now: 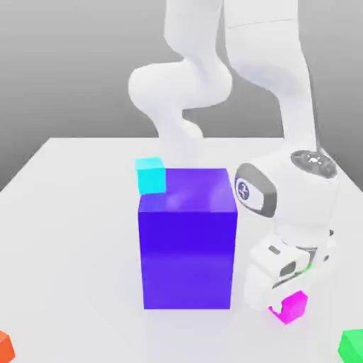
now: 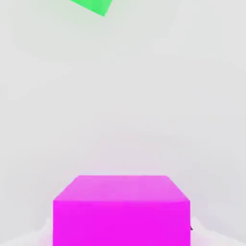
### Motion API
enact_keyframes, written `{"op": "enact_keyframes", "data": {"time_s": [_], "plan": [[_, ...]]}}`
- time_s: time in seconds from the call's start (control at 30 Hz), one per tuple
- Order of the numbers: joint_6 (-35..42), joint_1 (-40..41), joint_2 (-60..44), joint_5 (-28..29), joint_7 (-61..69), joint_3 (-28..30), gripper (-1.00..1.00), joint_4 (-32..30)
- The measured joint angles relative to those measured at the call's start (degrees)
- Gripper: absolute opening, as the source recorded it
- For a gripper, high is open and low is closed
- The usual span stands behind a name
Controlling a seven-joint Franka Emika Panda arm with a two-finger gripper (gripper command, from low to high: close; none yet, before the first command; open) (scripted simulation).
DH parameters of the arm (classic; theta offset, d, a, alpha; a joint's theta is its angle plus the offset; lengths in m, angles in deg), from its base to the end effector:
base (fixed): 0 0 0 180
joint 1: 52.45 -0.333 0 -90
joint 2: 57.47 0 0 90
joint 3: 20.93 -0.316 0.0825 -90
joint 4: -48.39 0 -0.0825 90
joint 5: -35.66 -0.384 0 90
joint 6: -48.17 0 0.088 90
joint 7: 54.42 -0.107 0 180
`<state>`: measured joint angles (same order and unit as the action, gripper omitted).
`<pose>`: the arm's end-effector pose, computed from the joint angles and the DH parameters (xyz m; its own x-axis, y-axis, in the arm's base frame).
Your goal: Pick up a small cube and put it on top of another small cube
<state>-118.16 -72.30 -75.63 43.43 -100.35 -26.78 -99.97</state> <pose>0.3860 0.1989 0.1470 0.9745 -0.2244 0.0004 -0.2244 -0.9745 -0.0001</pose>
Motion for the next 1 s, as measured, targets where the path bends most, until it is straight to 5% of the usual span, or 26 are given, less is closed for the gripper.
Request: {"op": "enact_keyframes", "data": {"time_s": [0.13, 0.53, 0.67, 0.7, 1.0], "plan": [[6.2, 1.5, 7.2, -3.1, 2.9, -2.3, -1.0, -1.0], [22.6, 2.3, -0.6, -1.1, 24.0, -6.8, -1.0, 22.8], [19.3, 1.2, -7.3, 1.2, 24.9, -5.8, -1.0, 25.9], [18.0, 0.9, -8.8, 1.7, 24.7, -5.3, 1.0, 26.1], [20.7, 1.3, -5.8, 0.7, 25.4, -6.0, 1.0, 26.0]]}}
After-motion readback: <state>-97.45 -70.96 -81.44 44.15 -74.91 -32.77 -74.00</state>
